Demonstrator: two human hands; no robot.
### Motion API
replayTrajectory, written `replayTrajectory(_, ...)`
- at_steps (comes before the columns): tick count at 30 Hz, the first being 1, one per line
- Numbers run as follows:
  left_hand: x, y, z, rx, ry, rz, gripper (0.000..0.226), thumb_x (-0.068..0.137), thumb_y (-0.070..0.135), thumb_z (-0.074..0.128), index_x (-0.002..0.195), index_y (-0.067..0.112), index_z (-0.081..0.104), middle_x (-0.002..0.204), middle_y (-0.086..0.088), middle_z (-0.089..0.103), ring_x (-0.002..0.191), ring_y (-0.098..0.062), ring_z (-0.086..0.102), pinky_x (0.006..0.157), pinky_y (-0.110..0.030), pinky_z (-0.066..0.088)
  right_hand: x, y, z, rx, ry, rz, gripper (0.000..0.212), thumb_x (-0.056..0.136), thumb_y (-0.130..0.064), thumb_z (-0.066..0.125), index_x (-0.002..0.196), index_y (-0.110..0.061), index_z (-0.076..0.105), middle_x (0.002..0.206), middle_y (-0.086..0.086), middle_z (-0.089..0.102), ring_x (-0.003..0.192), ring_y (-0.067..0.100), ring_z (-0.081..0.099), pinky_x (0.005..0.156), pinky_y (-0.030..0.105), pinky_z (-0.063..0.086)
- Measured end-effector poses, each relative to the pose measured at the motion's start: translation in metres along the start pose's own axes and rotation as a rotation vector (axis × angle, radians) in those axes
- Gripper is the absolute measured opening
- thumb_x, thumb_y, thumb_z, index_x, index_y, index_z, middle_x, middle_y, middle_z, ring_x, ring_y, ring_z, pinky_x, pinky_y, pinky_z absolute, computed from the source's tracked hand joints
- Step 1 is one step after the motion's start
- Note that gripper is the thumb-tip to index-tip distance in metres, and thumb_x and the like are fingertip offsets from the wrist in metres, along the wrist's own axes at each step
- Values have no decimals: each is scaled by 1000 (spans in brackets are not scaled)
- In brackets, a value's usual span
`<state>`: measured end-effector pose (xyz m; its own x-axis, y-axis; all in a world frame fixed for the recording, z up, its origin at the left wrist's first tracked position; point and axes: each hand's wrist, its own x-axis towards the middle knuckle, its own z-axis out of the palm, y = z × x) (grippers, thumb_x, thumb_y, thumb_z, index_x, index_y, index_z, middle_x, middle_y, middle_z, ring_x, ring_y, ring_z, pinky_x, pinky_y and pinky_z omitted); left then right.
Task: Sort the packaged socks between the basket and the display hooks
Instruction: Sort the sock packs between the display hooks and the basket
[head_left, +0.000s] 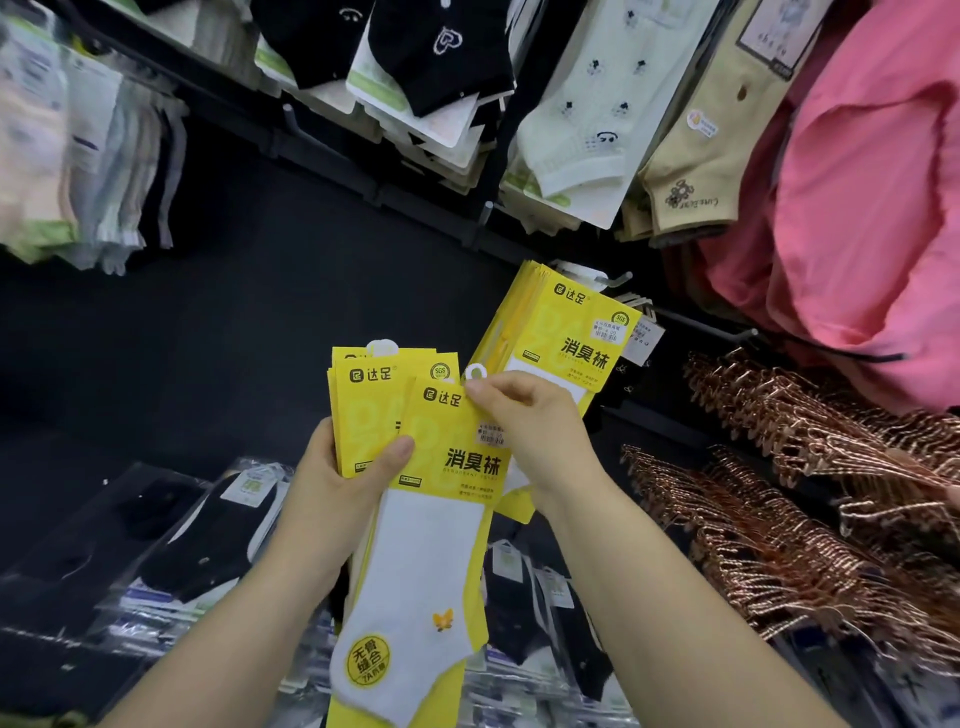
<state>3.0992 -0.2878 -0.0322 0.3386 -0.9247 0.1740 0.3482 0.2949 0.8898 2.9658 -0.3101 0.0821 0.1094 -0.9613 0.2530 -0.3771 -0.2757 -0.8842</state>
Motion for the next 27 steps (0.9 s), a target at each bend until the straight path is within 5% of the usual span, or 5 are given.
replayTrajectory(5, 1, 0, -2, 0, 6, 7, 58, 58, 58, 80, 105, 30, 60, 100, 5, 74, 92, -20, 72, 80, -49, 56, 8, 1, -24, 169, 262, -99, 5, 83, -29, 70, 80, -26, 72, 85, -15, 72, 76, 0, 65, 72, 24, 53)
replayTrajectory(9, 4, 3, -11, 87, 69, 34, 52, 54, 57, 73, 98, 33, 59, 89, 15, 74, 79, -7, 71, 65, -33, 54, 20, -19, -55, 258, 406, -222, 7, 87, -25, 66, 87, -20, 72, 93, -3, 73, 92, 14, 66, 87, 38, 53)
replayTrajectory(14, 8, 3, -19, 129, 100, 11, 37, 66, 48, 73, 97, 34, 58, 88, 11, 73, 79, -8, 71, 61, -29, 52, 29, -38, -72, 120, 417, -378, 5, 83, -28, 69, 78, -26, 71, 76, -9, 66, 72, 10, 61, 73, 36, 53)
replayTrajectory(19, 8, 1, -20, 155, 115, 13, 27, 75, 40, 73, 96, 33, 57, 90, 10, 72, 82, -9, 69, 59, -27, 50, 35, -41, -71, 119, 442, -292, 10, 82, -31, 70, 79, -23, 68, 73, -2, 63, 67, 16, 60, 70, 46, 56)
replayTrajectory(27, 9, 0, -19, 218, 114, 7, 24, 79, 39, 73, 96, 34, 56, 93, 10, 70, 85, -11, 66, 61, -30, 49, 33, -43, -73, 163, 457, -275, 13, 85, -33, 67, 82, -20, 69, 77, 0, 65, 67, 16, 60, 64, 38, 54)
